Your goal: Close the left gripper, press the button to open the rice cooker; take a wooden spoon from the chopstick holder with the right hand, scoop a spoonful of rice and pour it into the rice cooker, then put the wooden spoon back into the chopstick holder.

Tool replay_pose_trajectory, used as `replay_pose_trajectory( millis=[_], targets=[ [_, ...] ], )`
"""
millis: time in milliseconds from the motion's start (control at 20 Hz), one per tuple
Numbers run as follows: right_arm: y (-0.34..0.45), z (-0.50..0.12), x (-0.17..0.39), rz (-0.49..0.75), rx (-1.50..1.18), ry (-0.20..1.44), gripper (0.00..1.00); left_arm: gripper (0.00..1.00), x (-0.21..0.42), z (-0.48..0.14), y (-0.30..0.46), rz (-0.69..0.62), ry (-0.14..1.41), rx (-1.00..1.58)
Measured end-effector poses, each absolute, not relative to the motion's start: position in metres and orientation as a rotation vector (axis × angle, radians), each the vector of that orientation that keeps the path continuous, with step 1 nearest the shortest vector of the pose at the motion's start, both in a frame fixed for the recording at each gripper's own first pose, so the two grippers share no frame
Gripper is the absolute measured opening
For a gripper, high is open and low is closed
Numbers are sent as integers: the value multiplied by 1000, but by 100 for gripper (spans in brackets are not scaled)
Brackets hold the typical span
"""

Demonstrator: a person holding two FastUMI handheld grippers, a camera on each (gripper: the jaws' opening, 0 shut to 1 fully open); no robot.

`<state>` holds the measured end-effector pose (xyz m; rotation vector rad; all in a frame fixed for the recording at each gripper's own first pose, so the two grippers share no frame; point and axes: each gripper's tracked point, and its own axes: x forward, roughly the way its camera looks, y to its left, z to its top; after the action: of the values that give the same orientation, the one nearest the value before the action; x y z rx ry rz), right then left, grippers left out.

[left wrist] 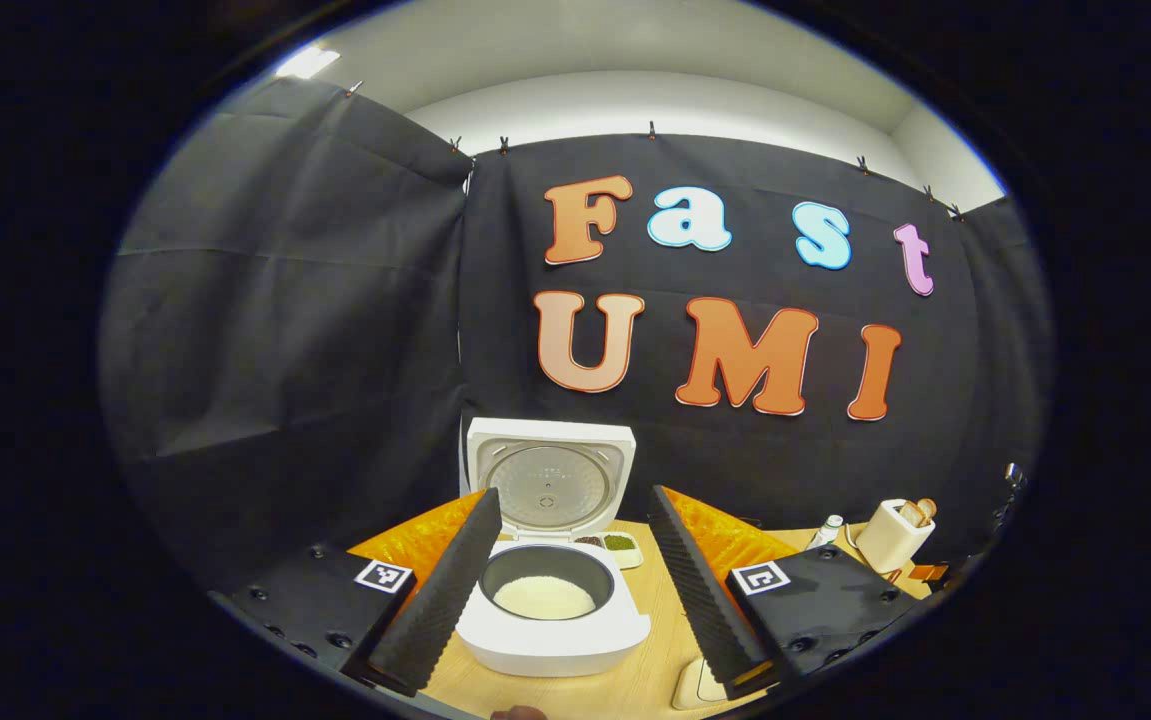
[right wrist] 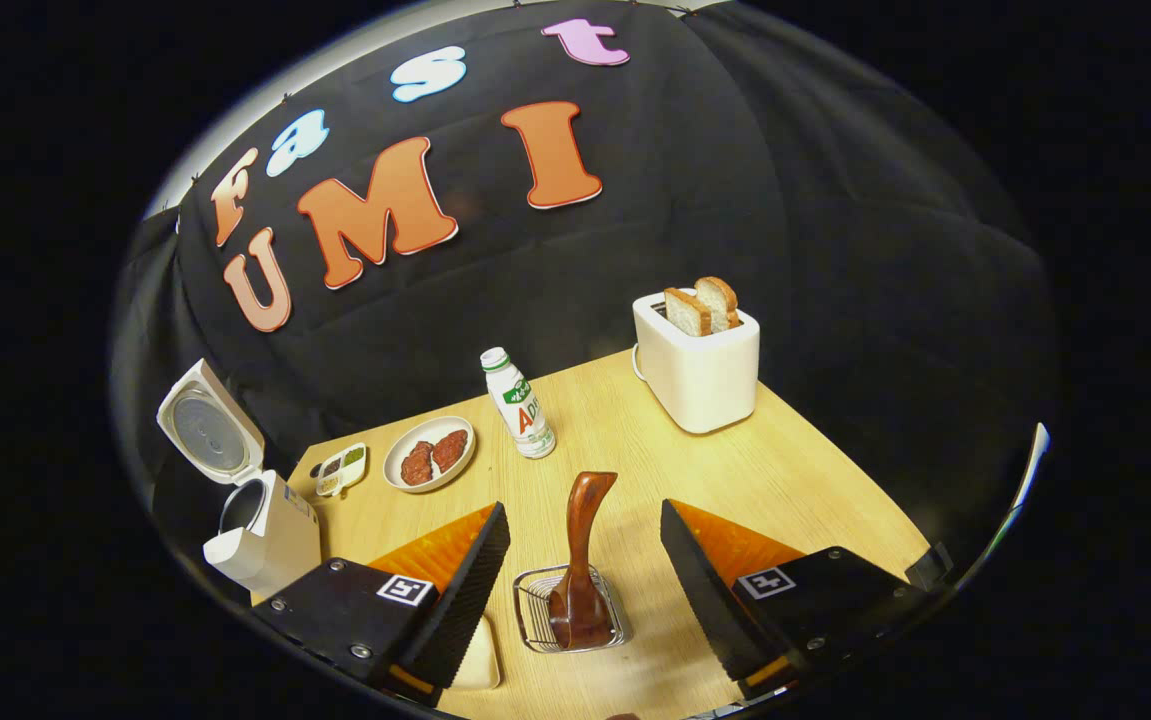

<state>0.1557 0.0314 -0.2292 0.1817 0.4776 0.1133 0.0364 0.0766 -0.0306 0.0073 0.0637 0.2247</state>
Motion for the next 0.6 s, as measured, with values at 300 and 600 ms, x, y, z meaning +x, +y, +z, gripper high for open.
replay_pose_trajectory(
  millis=[300,600],
  targets=[
    [47,-266,183,143,191,573,94,100,21,-20,90,289,49,38],
    [54,-299,204,160,287,673,74,100,12,-21,99,333,60,41]
  ],
)
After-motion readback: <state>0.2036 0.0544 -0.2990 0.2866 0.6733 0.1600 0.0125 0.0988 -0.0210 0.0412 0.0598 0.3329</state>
